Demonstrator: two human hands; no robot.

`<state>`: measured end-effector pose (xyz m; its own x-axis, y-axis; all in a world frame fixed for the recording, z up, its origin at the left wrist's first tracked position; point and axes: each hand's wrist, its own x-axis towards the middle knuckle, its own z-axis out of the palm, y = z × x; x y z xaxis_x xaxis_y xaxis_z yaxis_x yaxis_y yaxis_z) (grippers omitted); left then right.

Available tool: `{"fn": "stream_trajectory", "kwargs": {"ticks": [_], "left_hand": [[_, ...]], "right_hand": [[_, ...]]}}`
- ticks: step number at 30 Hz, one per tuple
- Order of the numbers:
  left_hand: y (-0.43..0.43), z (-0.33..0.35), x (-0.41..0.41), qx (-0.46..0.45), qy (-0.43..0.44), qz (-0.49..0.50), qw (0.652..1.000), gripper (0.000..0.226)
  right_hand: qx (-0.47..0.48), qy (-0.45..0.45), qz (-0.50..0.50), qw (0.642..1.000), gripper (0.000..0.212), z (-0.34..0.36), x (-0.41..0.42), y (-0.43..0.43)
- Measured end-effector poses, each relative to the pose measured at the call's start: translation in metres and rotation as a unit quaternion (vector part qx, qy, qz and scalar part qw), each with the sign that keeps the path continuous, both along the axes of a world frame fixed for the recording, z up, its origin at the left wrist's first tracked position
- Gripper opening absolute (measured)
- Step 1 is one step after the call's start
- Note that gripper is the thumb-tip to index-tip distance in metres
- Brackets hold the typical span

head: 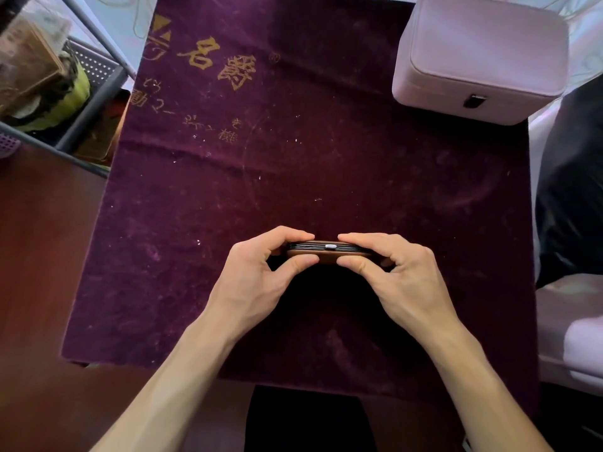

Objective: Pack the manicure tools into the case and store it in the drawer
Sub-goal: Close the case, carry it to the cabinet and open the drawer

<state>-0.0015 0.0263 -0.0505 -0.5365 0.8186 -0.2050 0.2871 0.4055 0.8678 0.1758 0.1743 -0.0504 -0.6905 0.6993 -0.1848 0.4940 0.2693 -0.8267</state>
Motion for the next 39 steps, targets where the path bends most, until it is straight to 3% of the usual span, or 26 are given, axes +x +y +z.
{"fn": "stream_trajectory", "kwargs": {"ticks": [6,11,14,21,30,34,39], "left_hand": [[-0.001,0.000,0.001,-0.016,-0.008,0.004,1.000,0.022],[0.003,0.020,0.008,-0.046,-0.028,-0.011,0.998,0.022],[0.002,0.044,0.013,-0.097,-0.051,-0.031,0.994,0.025],[-0.090,0.131,0.040,-0.253,-0.141,0.006,0.957,0.023],[-0.267,0.192,0.083,-0.350,-0.192,0.067,0.914,0.008],[-0.309,0.196,0.104,-0.363,-0.218,0.157,0.892,0.010],[-0.302,0.217,0.125,-0.311,-0.247,0.236,0.887,0.011]], "right_hand": [[0.012,-0.038,0.005,0.999,0.029,0.004,-0.003,0.001],[0.095,-0.179,0.169,0.964,0.038,0.031,-0.030,0.004],[0.069,-0.233,0.205,0.948,0.032,0.050,-0.033,-0.006],[-0.083,-0.245,0.045,0.965,0.028,0.143,0.076,-0.067],[-0.154,-0.182,-0.144,0.960,0.009,0.269,0.223,-0.155],[-0.165,-0.155,-0.169,0.959,0.007,0.294,0.236,-0.170],[-0.178,-0.151,-0.117,0.965,0.005,0.313,0.207,-0.151]]}}
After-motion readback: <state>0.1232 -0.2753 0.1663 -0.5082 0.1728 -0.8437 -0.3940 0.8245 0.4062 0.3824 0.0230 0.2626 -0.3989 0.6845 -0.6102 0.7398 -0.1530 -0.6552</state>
